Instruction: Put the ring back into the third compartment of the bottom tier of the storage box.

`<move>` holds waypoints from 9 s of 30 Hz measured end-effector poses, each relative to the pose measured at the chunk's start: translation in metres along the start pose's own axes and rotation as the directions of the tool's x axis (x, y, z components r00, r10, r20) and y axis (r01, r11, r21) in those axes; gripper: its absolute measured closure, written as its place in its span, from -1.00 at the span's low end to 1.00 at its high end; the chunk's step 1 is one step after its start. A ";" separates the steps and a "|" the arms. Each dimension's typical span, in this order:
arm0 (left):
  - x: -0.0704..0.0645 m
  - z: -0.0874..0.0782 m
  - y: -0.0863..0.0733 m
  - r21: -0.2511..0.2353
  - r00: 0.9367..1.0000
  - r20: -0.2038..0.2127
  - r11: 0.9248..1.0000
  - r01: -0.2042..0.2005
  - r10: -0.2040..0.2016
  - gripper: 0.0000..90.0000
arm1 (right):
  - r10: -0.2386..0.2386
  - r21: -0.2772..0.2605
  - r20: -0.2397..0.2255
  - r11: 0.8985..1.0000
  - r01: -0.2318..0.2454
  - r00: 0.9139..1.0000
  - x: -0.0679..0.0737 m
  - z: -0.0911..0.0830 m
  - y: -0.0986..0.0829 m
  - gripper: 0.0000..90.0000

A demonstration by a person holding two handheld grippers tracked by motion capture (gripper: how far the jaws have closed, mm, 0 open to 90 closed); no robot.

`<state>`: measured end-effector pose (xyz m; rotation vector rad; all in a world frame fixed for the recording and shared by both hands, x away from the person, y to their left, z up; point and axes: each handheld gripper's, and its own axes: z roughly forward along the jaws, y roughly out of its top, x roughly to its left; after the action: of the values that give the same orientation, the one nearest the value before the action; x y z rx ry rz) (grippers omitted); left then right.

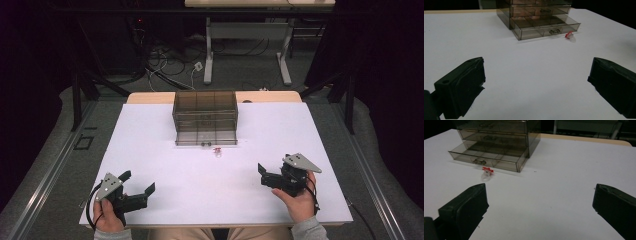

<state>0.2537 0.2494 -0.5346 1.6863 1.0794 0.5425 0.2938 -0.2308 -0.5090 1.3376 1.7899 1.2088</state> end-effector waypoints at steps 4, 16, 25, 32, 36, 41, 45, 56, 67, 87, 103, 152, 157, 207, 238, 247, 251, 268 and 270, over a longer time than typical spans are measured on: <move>-0.001 0.000 0.000 0.000 1.000 0.002 1.000 0.002 -0.002 -0.98 | -0.023 0.008 -0.031 1.000 0.023 0.999 0.008 0.006 0.012 -1.00; 0.000 0.001 -0.001 -0.005 1.000 0.002 1.000 0.015 -0.015 -0.98 | -0.073 0.022 -0.062 0.997 0.075 0.995 0.027 0.027 0.035 -0.80; 0.000 0.002 -0.001 0.003 1.000 0.006 1.000 0.019 -0.019 -0.98 | -0.132 0.054 -0.107 0.989 0.138 0.986 0.046 0.050 0.050 -0.66; 0.001 0.003 -0.001 0.010 1.000 0.005 1.000 0.022 -0.023 -0.98 | -0.137 0.071 -0.128 0.987 0.147 0.982 0.054 0.060 0.058 -0.65; 0.001 0.003 -0.001 0.013 1.000 0.005 1.000 0.018 -0.018 -0.98 | -0.110 0.087 -0.138 0.989 0.123 0.984 0.059 0.068 0.064 -0.58; 0.002 0.003 -0.001 0.009 1.000 0.005 1.000 0.019 -0.019 -0.98 | -0.110 0.089 -0.126 0.989 0.121 0.986 0.063 0.078 0.066 -0.52; 0.002 0.003 -0.001 0.010 1.000 0.008 1.000 0.018 -0.018 -0.98 | -0.120 0.101 -0.125 0.986 0.133 0.985 0.066 0.085 0.068 -0.50; 0.003 0.004 -0.001 0.010 1.000 0.010 1.000 0.021 -0.022 -0.97 | -0.072 0.143 -0.128 0.986 0.090 0.989 0.073 0.102 0.074 -0.39; 0.004 0.004 -0.001 0.011 1.000 0.010 1.000 0.019 -0.020 -0.98 | -0.078 0.181 -0.156 0.978 0.107 0.985 0.084 0.117 0.073 -0.30; 0.006 0.003 -0.001 0.015 1.000 0.010 1.000 0.025 -0.025 -0.98 | -0.073 0.257 -0.178 0.959 0.118 0.981 0.099 0.146 0.060 -0.12; 0.007 0.004 -0.002 0.024 1.000 0.013 0.999 0.028 -0.028 -0.98 | -0.073 0.305 -0.149 0.945 0.116 0.986 0.098 0.160 0.050 0.02; 0.007 0.005 -0.002 0.029 0.999 0.019 0.999 0.027 -0.028 -0.97 | 0.011 0.401 -0.117 0.915 0.037 0.993 0.094 0.178 0.038 0.65; 0.007 0.005 -0.002 0.028 0.999 0.019 0.999 0.028 -0.028 -0.97 | 0.011 0.395 -0.122 0.918 0.038 0.993 0.094 0.178 0.037 0.68; 0.006 0.006 -0.002 0.034 0.999 0.020 0.999 0.025 -0.025 -0.97 | -0.048 0.332 -0.162 0.938 0.100 0.986 0.092 0.165 0.048 1.00; 0.006 0.007 -0.002 0.035 0.999 0.022 0.999 0.024 -0.025 -0.97 | -0.044 0.236 -0.150 0.969 0.079 0.988 0.083 0.154 0.061 1.00; 0.006 0.007 -0.002 0.034 0.999 0.021 0.999 0.024 -0.025 -0.97 | -0.038 0.217 -0.143 0.974 0.069 0.989 0.081 0.150 0.065 1.00; 0.006 0.008 -0.002 0.034 1.000 0.020 0.999 0.023 -0.024 -0.97 | -0.033 0.212 -0.138 0.975 0.062 0.990 0.080 0.149 0.067 1.00; 0.006 0.007 -0.003 0.033 0.999 0.020 0.999 0.026 -0.026 -0.97 | -0.023 0.191 -0.111 0.981 0.044 0.994 0.071 0.152 0.072 1.00; 0.006 0.006 -0.003 0.035 1.000 0.020 0.999 0.021 -0.022 -0.97 | -0.019 0.187 -0.107 0.982 0.039 0.994 0.071 0.154 0.071 1.00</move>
<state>0.2605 0.2515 -0.5402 1.7052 1.0972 0.4943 0.4319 -0.1095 -0.5035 1.3695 2.0347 1.1349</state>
